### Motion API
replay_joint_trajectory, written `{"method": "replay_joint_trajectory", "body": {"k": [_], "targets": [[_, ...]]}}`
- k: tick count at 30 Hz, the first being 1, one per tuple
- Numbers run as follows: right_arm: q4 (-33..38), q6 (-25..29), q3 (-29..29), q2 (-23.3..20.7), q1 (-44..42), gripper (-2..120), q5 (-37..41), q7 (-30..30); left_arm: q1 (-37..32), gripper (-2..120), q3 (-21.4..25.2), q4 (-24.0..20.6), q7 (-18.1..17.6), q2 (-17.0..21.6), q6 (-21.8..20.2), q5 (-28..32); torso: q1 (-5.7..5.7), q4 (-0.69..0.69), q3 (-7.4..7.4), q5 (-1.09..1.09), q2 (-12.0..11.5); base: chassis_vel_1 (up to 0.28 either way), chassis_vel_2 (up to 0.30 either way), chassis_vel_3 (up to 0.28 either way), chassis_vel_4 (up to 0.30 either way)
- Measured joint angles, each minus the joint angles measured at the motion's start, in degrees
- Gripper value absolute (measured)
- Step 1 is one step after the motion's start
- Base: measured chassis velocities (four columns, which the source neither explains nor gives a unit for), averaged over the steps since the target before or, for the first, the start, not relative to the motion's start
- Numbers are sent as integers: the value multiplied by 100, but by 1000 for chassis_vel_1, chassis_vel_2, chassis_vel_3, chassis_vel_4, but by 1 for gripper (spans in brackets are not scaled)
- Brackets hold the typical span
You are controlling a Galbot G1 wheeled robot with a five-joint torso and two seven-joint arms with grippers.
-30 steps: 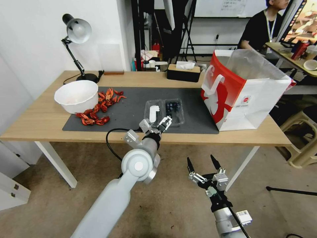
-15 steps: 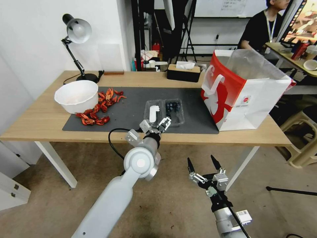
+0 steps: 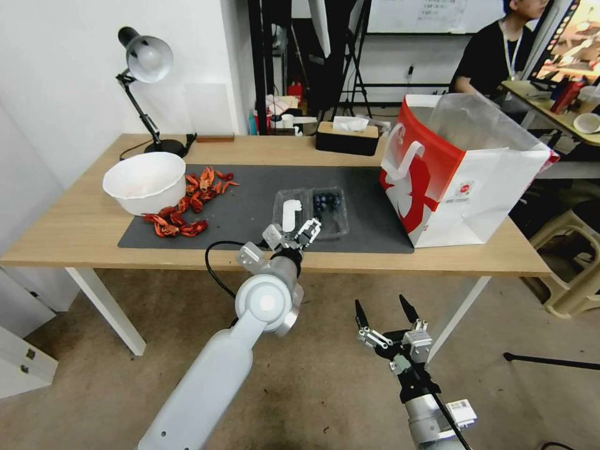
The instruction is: Close the takeout container lid, then place the container into the takeout bag.
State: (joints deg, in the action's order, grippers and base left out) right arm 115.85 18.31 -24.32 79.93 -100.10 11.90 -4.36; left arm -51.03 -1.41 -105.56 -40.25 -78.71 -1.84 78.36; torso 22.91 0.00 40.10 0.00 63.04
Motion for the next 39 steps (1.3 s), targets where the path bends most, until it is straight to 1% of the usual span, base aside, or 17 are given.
{"method": "replay_joint_trajectory", "body": {"k": [7,10,12,14,16,17,19,20,23,25,27,30,31,33,35,38,39], "targets": [[-3,2,1,8,-7,100,-3,1,44,100,32,71,-18,-85,71,60,0,1,1,0,0,0,0,0,0],[-12,7,-1,14,-18,100,-9,-4,35,100,39,98,54,-107,153,61,0,1,1,0,-1,0,0,0,0],[-20,13,-2,18,-26,100,-19,-12,-2,100,48,107,213,-107,240,38,0,1,2,-1,-2,0,0,0,0],[-24,18,-2,21,-29,100,-24,-16,-19,100,48,108,275,-103,265,16,1,0,2,-1,-2,0,0,0,0],[-33,27,-2,27,-42,100,-41,-20,-63,100,48,100,453,-79,338,-77,2,-1,2,0,-2,0,0,0,0],[-33,27,-2,27,-42,100,-41,-20,-63,100,48,100,453,-79,338,-77,2,-1,2,0,-2,0,0,0,0],[-33,32,7,39,-51,100,-55,-27,-127,100,48,85,661,-61,422,-205,2,0,2,-1,-2,0,0,0,0],[-33,32,7,39,-51,100,-55,-27,-127,100,48,85,661,-61,422,-205,2,0,2,-1,-2,0,0,0,0],[-32,33,18,46,-59,100,-68,-30,-180,100,56,57,838,-50,485,-303,2,0,2,0,-2,0,0,0,0],[-17,35,19,49,-71,100,-80,-34,-216,100,43,31,1007,-27,559,-471,1,0,2,0,-2,0,0,0,0],[-14,37,19,49,-80,100,-86,-36,-227,100,37,16,1069,-15,581,-529,2,0,2,0,-2,0,0,0,0],[6,52,16,57,-104,100,-103,-41,-260,100,21,-25,1332,27,666,-749,2,0,1,0,-2,0,0,0,0],[6,52,16,57,-104,100,-103,-41,-260,100,21,-25,1332,27,666,-749,2,0,1,0,-2,0,0,0,0],[13,65,14,64,-124,100,-124,-44,-314,100,-20,-47,1642,88,756,-1010,2,1,1,0,-2,0,0,0,0],[17,69,14,66,-129,100,-130,-44,-332,100,-31,-60,1718,101,767,-1083,1,1,1,0,-2,0,0,0,0],[41,77,10,69,-158,100,-154,-44,-364,100,-52,-78,1999,118,818,-1303,2,0,1,0,-2,0,0,0,0],[41,77,10,69,-158,100,-154,-44,-364,100,-52,-78,1999,118,818,-1303,2,0,1,0,-2,0,0,0,0]]}}
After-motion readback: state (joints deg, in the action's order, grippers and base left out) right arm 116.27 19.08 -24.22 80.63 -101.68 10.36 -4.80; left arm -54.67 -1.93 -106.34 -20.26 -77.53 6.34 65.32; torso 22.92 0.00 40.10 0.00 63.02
